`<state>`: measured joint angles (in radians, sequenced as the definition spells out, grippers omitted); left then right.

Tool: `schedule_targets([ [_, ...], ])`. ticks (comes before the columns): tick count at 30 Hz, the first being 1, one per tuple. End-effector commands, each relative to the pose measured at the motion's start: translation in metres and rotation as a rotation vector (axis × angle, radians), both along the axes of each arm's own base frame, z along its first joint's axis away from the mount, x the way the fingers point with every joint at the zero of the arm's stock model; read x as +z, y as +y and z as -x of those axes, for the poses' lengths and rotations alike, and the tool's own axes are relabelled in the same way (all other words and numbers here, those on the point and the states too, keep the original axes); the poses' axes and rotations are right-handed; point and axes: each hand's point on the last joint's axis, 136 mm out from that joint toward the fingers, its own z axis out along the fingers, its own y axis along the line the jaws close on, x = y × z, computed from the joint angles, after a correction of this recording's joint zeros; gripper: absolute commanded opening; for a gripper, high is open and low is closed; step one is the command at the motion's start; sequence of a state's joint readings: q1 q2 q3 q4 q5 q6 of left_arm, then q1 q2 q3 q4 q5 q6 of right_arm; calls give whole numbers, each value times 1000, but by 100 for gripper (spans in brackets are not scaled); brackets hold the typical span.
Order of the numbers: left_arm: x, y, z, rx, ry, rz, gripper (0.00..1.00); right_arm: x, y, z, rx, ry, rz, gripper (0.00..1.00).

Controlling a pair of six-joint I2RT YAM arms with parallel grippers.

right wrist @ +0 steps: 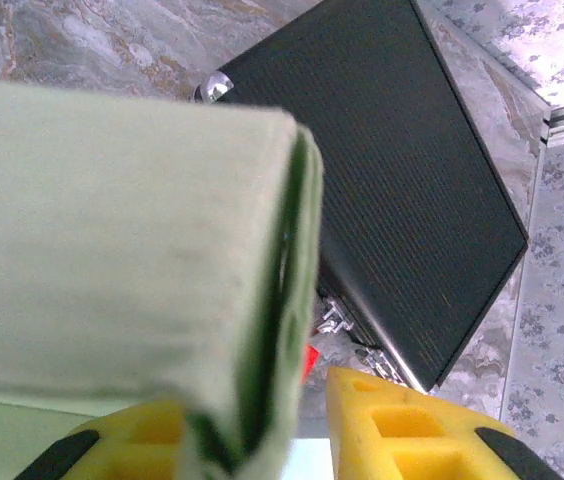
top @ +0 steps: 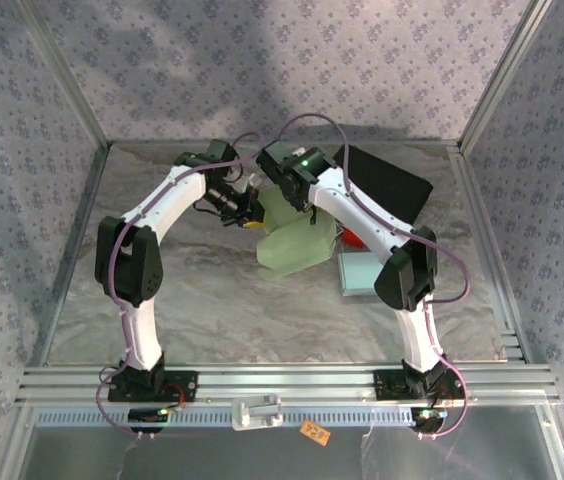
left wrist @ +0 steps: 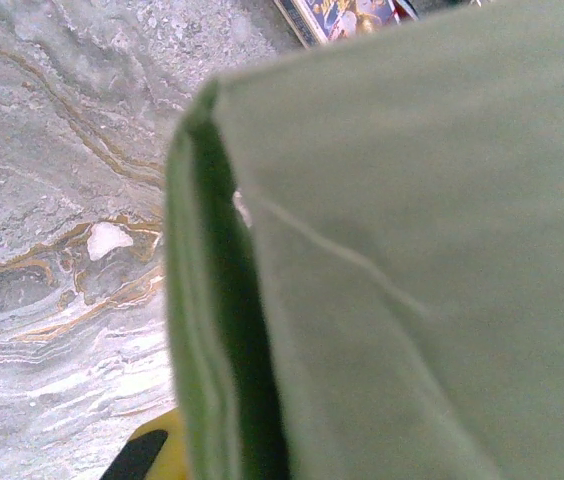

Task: Fold the paper box

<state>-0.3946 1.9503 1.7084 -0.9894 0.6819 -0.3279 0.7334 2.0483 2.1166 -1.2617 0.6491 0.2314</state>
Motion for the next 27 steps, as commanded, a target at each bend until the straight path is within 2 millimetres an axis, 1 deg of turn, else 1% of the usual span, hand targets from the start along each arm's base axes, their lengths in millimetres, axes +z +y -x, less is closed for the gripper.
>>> schedule_targets([
  [1, 26, -1, -4, 9, -51, 28, 0, 11, -13, 11, -25, -3, -5, 16],
  [2, 26, -1, -3, 6, -51, 28, 0, 11, -15, 9, -32, -12, 5, 6],
  [3, 26, -1, -4, 6, -52, 27, 0, 12, -16, 8, -37, -23, 17, 0],
  [6, 25, -2, -3, 6, -49, 26, 0, 15, -19, 3, -49, -46, 57, 0],
  [9, 25, -1, -4, 10, -51, 21, 0, 14, -15, 2, -50, -45, 49, 1],
  [10, 25, -1, -4, 11, -53, 18, 0, 13, -14, 2, -47, -41, 38, 5],
  [11, 25, -1, -4, 14, -55, 15, 0, 14, -11, 2, -45, -43, 21, 6],
  [12, 24, 0, -4, 19, -55, 9, 0, 14, -9, 2, -42, -41, 9, 0],
  [15, 19, 3, -6, 48, -56, -14, 0, 10, -3, 4, -35, -19, -16, 0],
  [18, 10, 6, -8, 88, -65, -46, 0, -11, 2, 15, -48, 51, -61, 0],
  [21, 0, 10, -6, 125, -70, -69, 1, -37, 3, 28, -71, 106, -91, 0],
  [24, -14, 14, 3, 131, -46, -80, 2, -59, 7, 37, -83, 147, -150, 0],
  [27, -38, 18, 17, 118, -1, -103, 2, -81, 15, 44, -97, 201, -201, 0],
])
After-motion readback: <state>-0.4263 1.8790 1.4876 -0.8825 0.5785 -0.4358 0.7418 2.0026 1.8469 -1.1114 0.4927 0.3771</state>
